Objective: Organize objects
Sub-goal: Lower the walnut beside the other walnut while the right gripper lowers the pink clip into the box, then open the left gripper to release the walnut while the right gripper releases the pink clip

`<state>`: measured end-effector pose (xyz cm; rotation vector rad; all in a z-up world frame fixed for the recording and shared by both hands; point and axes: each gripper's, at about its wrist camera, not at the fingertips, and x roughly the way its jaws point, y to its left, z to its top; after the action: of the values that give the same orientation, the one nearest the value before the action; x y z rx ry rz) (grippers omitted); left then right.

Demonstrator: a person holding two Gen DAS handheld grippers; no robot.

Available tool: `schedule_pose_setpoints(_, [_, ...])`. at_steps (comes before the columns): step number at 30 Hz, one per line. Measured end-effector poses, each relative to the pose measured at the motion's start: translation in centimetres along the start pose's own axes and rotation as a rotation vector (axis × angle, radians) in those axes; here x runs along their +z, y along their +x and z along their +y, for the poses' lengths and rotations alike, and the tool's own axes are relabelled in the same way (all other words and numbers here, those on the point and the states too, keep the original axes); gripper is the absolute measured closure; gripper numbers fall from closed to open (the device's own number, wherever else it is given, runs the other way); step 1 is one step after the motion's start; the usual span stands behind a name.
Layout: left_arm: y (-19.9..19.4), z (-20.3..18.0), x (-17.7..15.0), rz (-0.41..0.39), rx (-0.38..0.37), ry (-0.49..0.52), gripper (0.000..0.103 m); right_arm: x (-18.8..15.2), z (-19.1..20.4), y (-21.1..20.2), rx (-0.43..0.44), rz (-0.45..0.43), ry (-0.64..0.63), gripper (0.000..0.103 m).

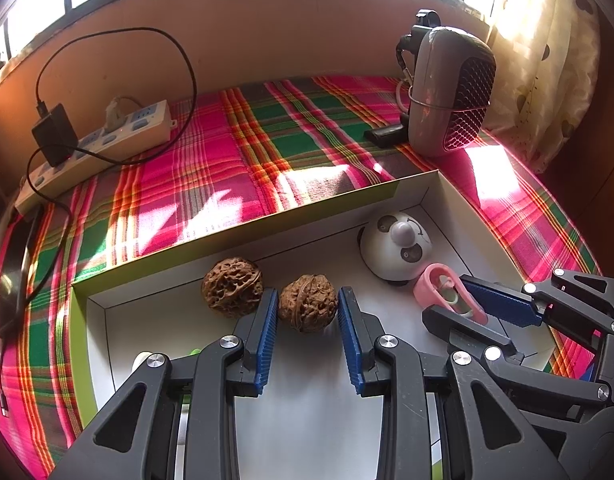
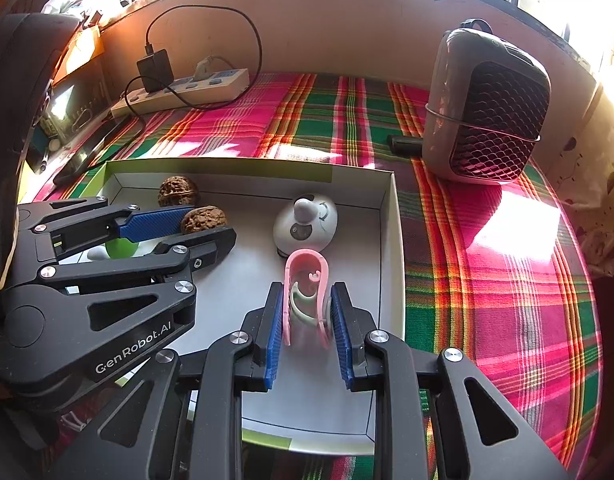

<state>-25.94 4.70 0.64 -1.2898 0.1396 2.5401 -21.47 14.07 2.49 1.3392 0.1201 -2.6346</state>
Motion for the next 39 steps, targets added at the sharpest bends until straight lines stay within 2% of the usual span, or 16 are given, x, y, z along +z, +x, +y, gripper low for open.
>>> schedule_pose_setpoints(21, [0.1, 0.2, -0.1, 0.004, -0.002, 0.001, 0.074, 0.1, 0.3, 0.1, -0.015, 0.006, 0.000, 0.078])
schedule_pose_setpoints(34, [-0.9, 0.2, -0.4, -0.004, -0.002, -0.005, 0.074, -0.1, 0.1, -0.6, -0.023, -0.016, 0.014, 0.067])
schedule_pose_setpoints(39, [-1.4, 0.1, -0.6, -0.010, -0.009, -0.005, 0.072, -0.4, 0.0, -1.2, -0.011, -0.029, 0.026, 0.066])
